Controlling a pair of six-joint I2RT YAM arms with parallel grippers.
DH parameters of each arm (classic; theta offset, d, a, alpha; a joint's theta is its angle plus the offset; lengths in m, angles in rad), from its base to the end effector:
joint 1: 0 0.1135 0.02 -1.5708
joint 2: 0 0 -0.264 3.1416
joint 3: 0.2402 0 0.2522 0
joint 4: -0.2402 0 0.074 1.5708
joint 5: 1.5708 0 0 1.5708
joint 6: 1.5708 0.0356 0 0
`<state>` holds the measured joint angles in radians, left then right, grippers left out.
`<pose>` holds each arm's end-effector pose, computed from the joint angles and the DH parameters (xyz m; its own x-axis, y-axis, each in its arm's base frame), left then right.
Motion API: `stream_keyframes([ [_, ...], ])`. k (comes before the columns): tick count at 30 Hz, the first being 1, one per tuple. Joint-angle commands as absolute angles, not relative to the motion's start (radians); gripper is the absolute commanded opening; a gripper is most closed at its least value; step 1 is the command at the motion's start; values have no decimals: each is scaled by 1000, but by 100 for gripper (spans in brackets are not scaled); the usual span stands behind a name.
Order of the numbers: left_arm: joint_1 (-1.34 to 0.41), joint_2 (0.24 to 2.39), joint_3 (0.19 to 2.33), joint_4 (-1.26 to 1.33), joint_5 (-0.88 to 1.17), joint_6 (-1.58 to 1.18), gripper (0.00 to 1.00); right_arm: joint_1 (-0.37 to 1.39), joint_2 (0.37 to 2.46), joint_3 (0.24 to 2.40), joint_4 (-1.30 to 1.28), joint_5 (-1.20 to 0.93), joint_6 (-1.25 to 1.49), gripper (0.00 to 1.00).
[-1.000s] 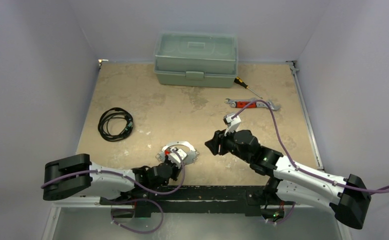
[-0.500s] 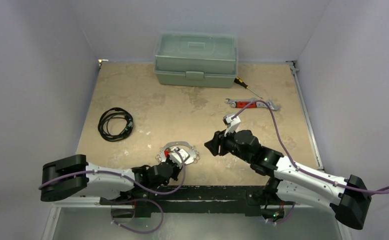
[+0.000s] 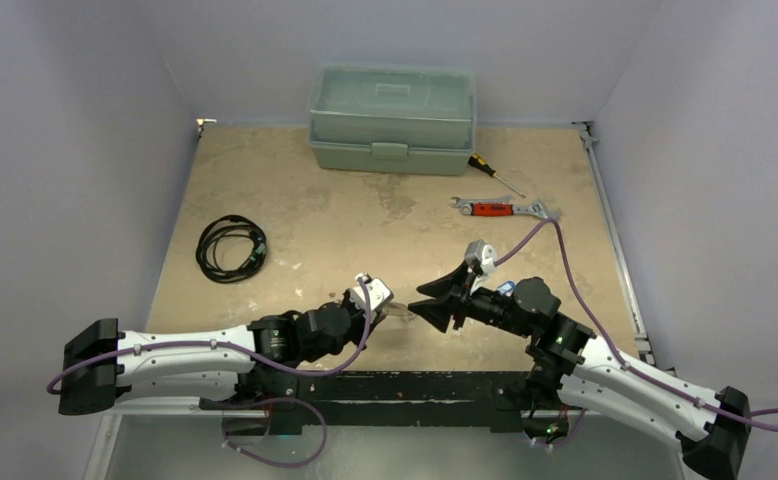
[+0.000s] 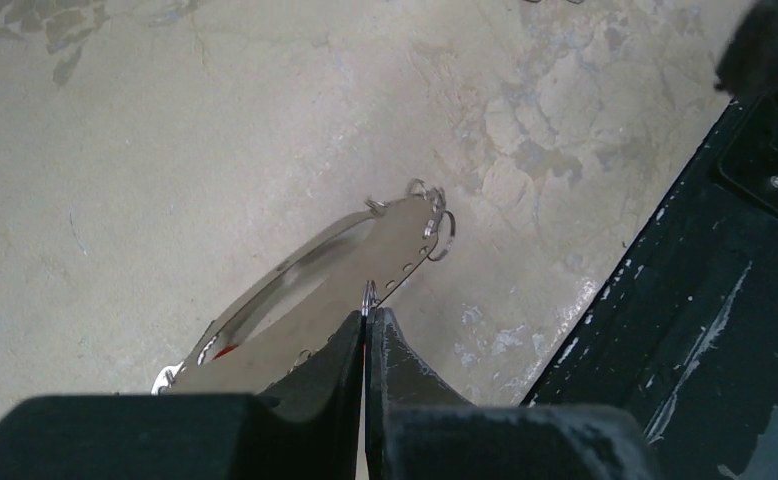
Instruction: Put the keys on the keyring
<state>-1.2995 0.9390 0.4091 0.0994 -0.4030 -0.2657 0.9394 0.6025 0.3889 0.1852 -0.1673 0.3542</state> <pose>0.0678 -0.1916 0.2099 -0.3155 0.2331 -0.9198 0.7336 0.6747 -0.0807 0.0918 0.1356 0.2667 -0.3259 0.1338 -0.9359 -0.8329 0.4278 0.3511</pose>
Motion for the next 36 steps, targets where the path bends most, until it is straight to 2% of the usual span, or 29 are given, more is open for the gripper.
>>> stream_keyframes([
  [1,-1307,929,550,-98,-345,-238,0,936,565,398,266,-313,271,50],
  [11,-1307,915,742,-346,-232,-177,0,936,646,376,382,-433,297,47],
  [17,-1307,854,747,-360,-205,-142,0,937,718,392,405,-484,290,38],
  [25,-1307,787,712,-321,-167,-124,0,951,782,385,475,-497,278,36],
  [36,-1307,772,735,-347,-79,-51,0,1088,822,322,658,-427,157,34],
])
